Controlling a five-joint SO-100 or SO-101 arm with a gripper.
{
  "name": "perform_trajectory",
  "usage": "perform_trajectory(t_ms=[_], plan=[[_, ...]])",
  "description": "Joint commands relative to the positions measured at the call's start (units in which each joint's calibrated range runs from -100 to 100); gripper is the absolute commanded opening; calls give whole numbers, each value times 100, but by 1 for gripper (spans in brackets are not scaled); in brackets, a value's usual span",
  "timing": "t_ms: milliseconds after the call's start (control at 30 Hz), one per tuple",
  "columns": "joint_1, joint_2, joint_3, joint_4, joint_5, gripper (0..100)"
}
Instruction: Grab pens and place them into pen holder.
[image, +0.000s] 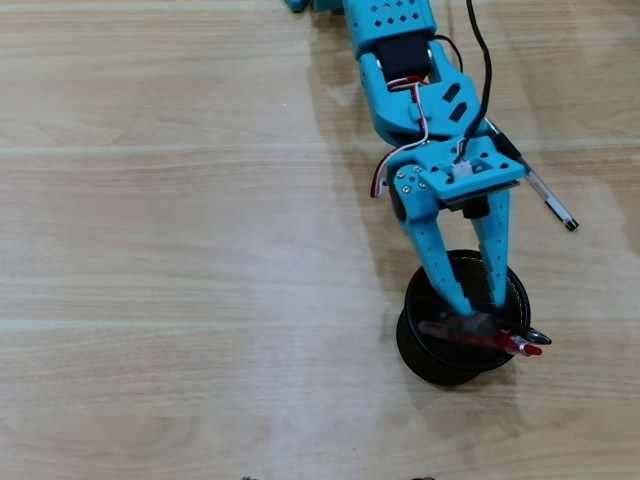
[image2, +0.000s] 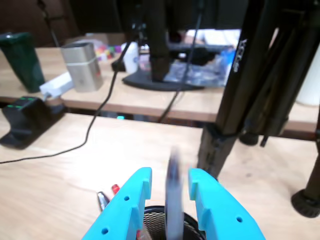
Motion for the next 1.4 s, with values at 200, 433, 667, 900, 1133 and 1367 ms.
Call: perform_trajectory(t_ms=[200,433,667,900,1133,1367], plan=[[-1,-336,-355,32,302,10],[-1017,-2019,-690,7243,1990,10],[-2171,-1452,-1079,9916,1185,10],[-2590,-32,-1107,8662,741,20],[-2735,779,-1116,7450,234,20],[-2783,1413,-1116,7381,30,16]])
